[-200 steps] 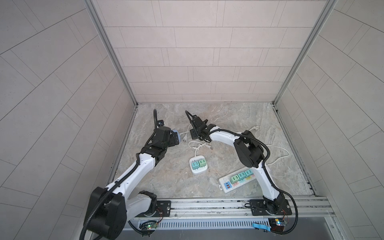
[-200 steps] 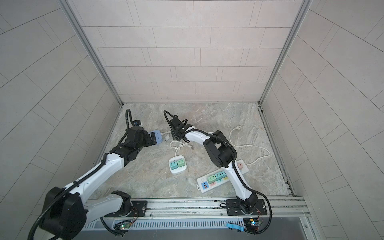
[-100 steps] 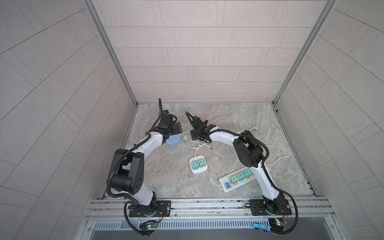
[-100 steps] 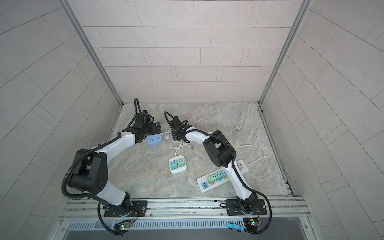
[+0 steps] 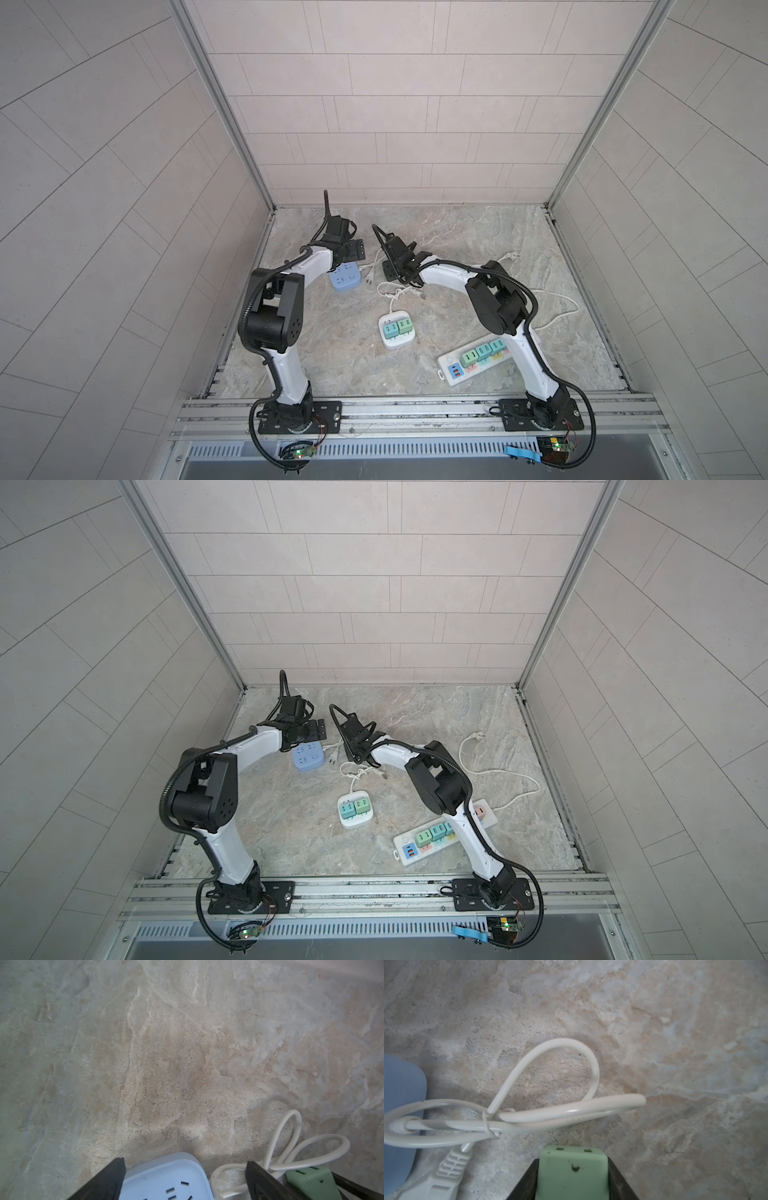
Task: Insert the plug
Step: 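Lift the light green adapter toward the left gripper while the left gripper approaches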
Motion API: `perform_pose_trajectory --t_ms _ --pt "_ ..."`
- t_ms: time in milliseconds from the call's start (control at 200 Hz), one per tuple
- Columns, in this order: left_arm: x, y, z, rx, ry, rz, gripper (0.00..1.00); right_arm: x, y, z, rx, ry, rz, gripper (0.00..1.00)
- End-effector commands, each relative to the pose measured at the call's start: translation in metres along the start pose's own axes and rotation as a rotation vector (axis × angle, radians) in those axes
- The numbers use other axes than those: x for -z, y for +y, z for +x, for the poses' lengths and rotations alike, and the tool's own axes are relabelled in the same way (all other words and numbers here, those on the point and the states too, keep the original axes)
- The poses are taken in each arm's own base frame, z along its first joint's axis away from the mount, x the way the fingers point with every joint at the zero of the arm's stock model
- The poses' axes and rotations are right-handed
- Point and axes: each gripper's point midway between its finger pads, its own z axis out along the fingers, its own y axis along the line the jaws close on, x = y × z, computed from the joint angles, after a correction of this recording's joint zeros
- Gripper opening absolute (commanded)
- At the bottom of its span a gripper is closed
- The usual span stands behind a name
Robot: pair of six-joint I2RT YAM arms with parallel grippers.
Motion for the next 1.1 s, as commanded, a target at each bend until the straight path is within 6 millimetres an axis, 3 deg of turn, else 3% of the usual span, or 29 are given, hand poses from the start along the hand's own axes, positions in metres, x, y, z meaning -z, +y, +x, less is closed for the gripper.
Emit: perform_pose_trajectory --t_ms 0,270,555,741,881,1096 --pt "-0.010 0.000 0.014 -0.016 0.071 0.010 0.97 0.010 -0.005 0.011 -0.003 0.036 0.005 0.42" --pt "-0.018 -0.002 0.036 -0.014 0.134 0.042 0.97 0.055 -0.009 -0.008 -0.004 -0.070 -0.023 0.34" --pt "0.007 -0.019 0.073 0.003 0.148 0.175 0.97 0.104 -0.013 -0.021 -0.017 -0.217 -0.077 0.30" --pt "0.026 -0.038 0.092 -0.005 0.131 0.282 0.97 0.121 0.002 -0.021 0.008 -0.297 -0.168 0.27" --pt "0.044 -0.048 0.088 -0.025 0.098 0.322 0.97 0.138 0.015 -0.021 0.045 -0.377 -0.231 0.24" --pt "0.088 -0.055 0.065 -0.045 0.016 0.369 0.97 0.170 0.035 -0.019 0.142 -0.497 -0.300 0.21"
